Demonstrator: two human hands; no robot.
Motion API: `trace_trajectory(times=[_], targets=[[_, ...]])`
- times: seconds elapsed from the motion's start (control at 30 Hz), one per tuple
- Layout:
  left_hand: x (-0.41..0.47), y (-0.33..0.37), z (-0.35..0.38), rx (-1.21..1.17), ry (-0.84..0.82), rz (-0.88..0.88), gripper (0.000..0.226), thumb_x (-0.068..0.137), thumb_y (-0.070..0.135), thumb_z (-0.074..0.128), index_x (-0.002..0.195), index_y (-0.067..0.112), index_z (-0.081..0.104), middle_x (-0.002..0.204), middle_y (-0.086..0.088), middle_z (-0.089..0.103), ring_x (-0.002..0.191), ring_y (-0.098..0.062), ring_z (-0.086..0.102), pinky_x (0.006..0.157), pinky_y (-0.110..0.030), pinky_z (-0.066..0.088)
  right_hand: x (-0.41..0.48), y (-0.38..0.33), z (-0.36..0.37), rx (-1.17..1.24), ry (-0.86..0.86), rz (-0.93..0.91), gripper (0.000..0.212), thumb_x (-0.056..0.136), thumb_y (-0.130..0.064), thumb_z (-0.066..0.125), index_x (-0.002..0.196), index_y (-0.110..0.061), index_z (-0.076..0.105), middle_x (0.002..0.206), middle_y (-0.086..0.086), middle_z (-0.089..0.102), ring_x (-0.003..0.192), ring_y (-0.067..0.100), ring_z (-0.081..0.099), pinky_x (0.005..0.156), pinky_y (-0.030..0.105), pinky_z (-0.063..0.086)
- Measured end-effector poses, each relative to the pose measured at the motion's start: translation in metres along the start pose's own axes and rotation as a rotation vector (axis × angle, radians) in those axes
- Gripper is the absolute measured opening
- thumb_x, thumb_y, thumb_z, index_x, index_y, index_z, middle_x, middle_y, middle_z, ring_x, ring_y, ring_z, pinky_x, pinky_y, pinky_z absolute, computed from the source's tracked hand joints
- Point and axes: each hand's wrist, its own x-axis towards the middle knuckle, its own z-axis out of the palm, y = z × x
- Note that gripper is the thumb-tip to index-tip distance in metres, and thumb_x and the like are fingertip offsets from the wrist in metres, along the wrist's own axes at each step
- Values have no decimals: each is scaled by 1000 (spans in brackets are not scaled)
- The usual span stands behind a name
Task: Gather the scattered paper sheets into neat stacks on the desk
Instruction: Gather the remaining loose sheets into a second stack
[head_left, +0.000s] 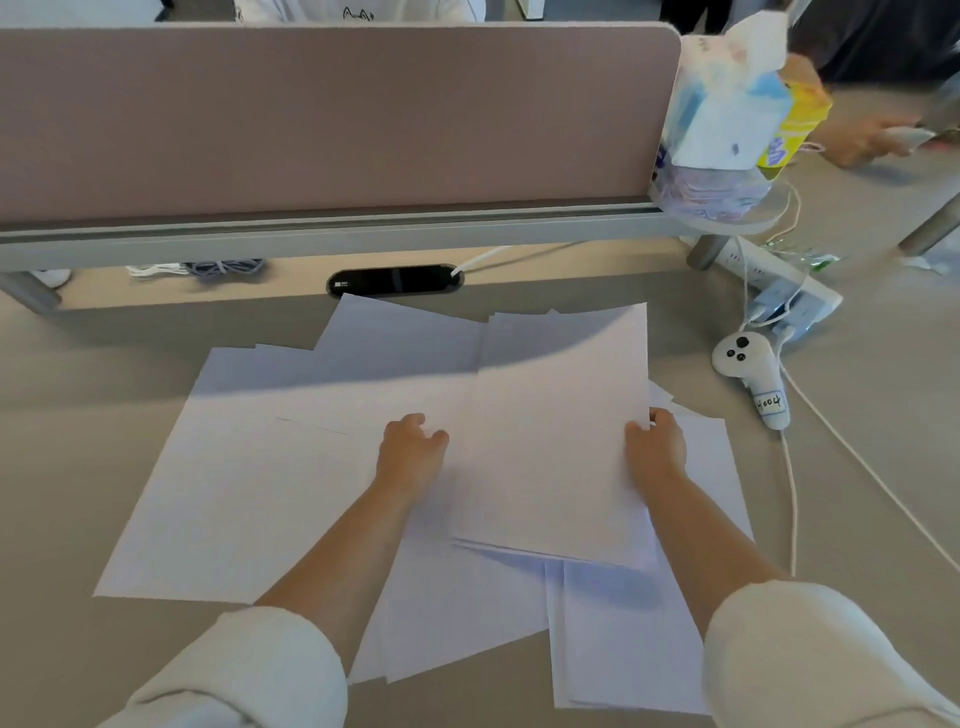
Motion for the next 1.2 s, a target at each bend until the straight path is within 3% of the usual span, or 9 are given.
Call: trace_trajectory(times=[0.23,0.4,0.67,0.8,0.87,0.93,1.0,1.07,1.2], targets=[[-8,25,22,-77,-94,40,46,93,18,49,138,6,42,137,-10,50,127,-24,46,102,-27,35,22,-2,6,-168,5,67,10,89,-13,40,84,-13,48,101,13,47,86,29,44,72,30,36],[-10,29,29,-144,-87,-23,47,90,18,51,135,8,45,134,-9,52,119,-28,53,102,-38,44,31,-5,0,-58,-51,51,23,88,-5,39,66,-12,40,73,4,46,59,19,39,48,26,26],[-10,28,31,-153,-85,-35,45,91,17,53,135,7,46,135,-8,52,125,-24,48,101,-29,36,33,-5,-1,140,-71,96,10,93,-10,39,101,-12,45,88,6,48,75,22,45,57,25,38],[-9,27,31,-156,-101,-5,22,91,17,53,112,15,58,101,2,53,103,-22,50,84,-29,42,34,-3,-4,50,-122,39,39,92,-8,43,131,-9,41,100,5,53,91,26,53,76,29,41],[-9,27,31,-165,-115,-29,28,91,19,52,117,12,58,105,-4,57,107,-27,54,89,-33,44,35,0,-8,10,-130,18,38,91,-2,37,128,-8,44,96,7,54,86,24,50,73,28,38],[-10,31,34,-146,-140,-33,13,90,19,50,90,13,61,85,-10,59,88,-28,54,77,-31,42,33,4,-15,20,-129,28,39,89,0,33,125,-12,44,87,5,53,80,24,48,65,28,37],[-12,36,40,-108,-171,-53,27,91,19,50,64,16,49,69,-4,50,80,-25,47,73,-30,38,31,10,-25,64,-144,52,41,86,1,31,121,-16,45,77,2,50,69,22,47,55,25,33],[-17,42,46,-97,-177,-57,25,90,23,51,66,17,51,79,-5,55,85,-28,51,80,-31,43,29,16,-39,93,-158,94,40,84,0,32,114,-19,49,76,2,53,63,21,47,53,24,33],[-22,46,60,-45,-104,-44,42,87,23,49,113,-10,55,122,-29,54,113,-41,53,92,-42,46,25,37,-75,57,-183,140,30,83,3,36,100,-15,53,79,7,54,60,20,46,53,23,33]])
